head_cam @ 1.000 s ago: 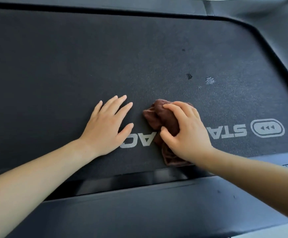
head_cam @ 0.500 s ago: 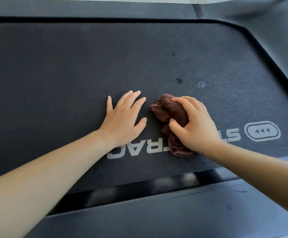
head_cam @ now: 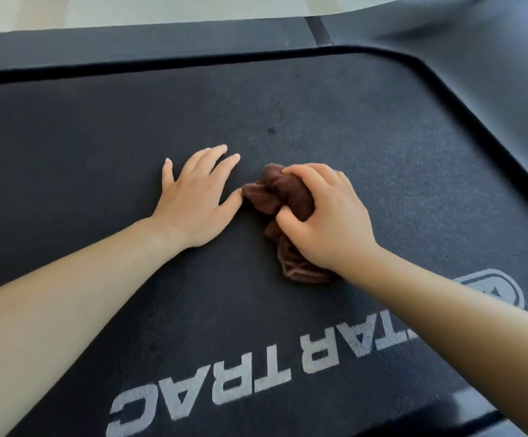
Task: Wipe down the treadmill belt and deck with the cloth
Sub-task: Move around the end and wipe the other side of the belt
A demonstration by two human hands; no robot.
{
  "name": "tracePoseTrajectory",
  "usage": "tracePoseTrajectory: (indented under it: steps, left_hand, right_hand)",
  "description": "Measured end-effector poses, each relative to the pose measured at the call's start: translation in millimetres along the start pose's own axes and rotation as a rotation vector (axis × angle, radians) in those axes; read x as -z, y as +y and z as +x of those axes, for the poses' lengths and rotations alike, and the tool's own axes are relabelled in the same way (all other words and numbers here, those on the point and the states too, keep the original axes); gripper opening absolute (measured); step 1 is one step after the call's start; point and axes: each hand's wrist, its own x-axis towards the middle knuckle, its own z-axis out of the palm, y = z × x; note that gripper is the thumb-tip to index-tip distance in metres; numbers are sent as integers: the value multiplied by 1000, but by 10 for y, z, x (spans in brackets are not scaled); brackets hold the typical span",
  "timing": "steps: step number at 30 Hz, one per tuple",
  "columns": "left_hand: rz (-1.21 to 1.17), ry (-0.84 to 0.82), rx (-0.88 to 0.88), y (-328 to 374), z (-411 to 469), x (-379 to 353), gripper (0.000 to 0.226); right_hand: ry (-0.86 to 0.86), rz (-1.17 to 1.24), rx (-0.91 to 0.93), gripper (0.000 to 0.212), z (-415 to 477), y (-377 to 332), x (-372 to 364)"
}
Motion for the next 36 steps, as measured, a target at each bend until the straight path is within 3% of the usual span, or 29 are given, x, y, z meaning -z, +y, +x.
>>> tracePoseTrajectory:
  steps: [9, 14, 25, 31, 36]
  left_hand:
    - [-22, 20, 309, -416, 1273, 112, 58]
    - [14, 139, 305, -411, 1301, -7, 55]
    - [27, 148, 315, -391, 1327, -34, 57]
    - [6, 151, 311, -390, 1334, -38, 57]
    - [-1, 154, 309, -382, 1340, -56, 55]
  right_hand:
    - [73, -44, -98, 48, 1274, 228, -246]
    - [24, -46, -41, 51, 1718, 233, -363]
    - [-62, 0, 70, 49, 2636, 131, -650]
    - [-64, 2, 74, 52, 2603, 132, -658]
    - [-54, -17, 59, 55, 2044, 238, -419]
